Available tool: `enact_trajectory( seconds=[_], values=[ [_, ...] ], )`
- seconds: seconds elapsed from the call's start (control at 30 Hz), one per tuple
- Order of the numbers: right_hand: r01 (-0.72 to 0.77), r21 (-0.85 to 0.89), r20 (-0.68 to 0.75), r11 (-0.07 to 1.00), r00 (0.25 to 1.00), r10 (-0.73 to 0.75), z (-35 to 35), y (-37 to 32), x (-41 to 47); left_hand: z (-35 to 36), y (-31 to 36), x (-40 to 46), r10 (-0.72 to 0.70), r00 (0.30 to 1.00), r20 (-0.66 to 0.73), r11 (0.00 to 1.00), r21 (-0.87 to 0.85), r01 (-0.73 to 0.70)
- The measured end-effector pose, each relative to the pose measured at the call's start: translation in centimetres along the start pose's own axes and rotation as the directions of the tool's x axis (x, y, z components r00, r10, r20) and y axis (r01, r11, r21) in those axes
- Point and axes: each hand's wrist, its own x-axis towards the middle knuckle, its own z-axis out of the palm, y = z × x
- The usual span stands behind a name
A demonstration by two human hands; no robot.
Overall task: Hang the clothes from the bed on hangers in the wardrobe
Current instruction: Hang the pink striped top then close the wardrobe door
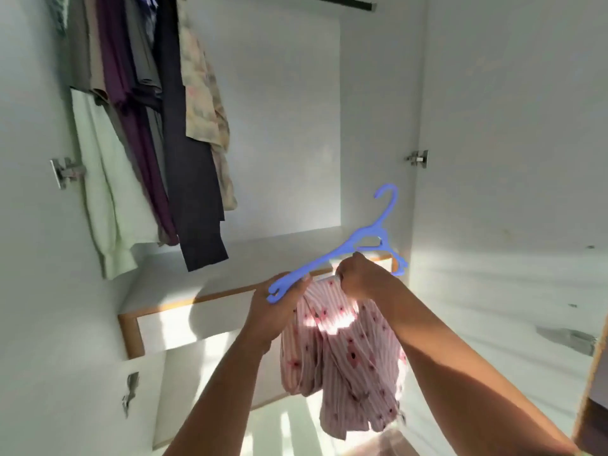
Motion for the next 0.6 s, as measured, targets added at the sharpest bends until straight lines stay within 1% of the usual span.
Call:
enact_trajectory(
  seconds=[0.07,0.13,0.2,0.23,0.27,0.3,0.33,0.37,0.4,0.43,0.5,0.53,0.6],
  values=[
    [0.026,-0.086,0.024,0.996,0.999,-0.024,-0.1,1.2,4.5,0.0,1.0,3.8,0.018,1.0,0.003,0.998,-0.053,-0.018],
    [0.036,-0.07,-0.03,0.997,0.999,-0.038,-0.8,1.8,8.9,-0.3,1.9,7.6,-0.013,0.999,0.037,0.991,-0.132,0.017],
    [0.061,0.04,-0.118,0.997,0.991,-0.056,-1.5,2.2,13.3,-0.6,2.4,11.1,-0.044,0.999,0.021,0.984,-0.17,0.047],
    [0.132,0.05,-0.195,0.99,0.973,-0.12,-2.0,2.4,15.5,-0.8,2.4,13.0,-0.035,0.999,-0.006,0.983,-0.18,0.033],
    [0.14,0.138,-0.245,0.981,0.964,-0.103,-2.4,2.4,17.7,-0.9,2.5,14.9,-0.025,0.999,-0.036,0.982,-0.188,0.018],
    [0.172,0.169,-0.346,0.971,0.932,-0.105,-2.8,2.6,20.2,-1.1,2.7,16.6,-0.021,0.997,-0.072,0.981,-0.196,0.006],
    [0.184,0.227,-0.415,0.956,0.907,-0.076,-3.6,2.5,22.1,-1.4,3.0,18.2,-0.018,0.994,-0.104,0.98,-0.2,-0.003],
    [0.212,0.196,-0.498,0.957,0.863,-0.089,-4.2,2.4,24.3,-1.7,3.3,19.9,-0.01,0.991,-0.132,0.98,-0.2,-0.016],
    [0.22,0.236,-0.515,0.946,0.855,-0.07,-4.9,2.1,26.1,-2.1,3.7,21.6,0.002,0.987,-0.158,0.979,-0.203,-0.035],
    [0.243,0.272,-0.56,0.931,0.827,-0.052,-5.3,1.9,28.3,-2.7,4.0,23.3,0.024,0.982,-0.185,0.979,-0.197,-0.061],
    [0.334,0.365,-0.658,0.869,0.752,-0.013,-6.7,1.3,32.3,-3.9,4.7,27.0,0.096,0.969,-0.227,0.977,-0.163,-0.135],
    [0.365,0.42,-0.668,0.831,0.744,0.011,-7.5,0.9,34.2,-4.5,5.0,28.9,0.132,0.962,-0.241,0.973,-0.151,-0.172],
    [0.443,0.461,-0.698,0.769,0.716,0.006,-9.5,-0.1,38.0,-5.9,5.5,32.5,0.192,0.947,-0.257,0.962,-0.14,-0.233]
  ],
)
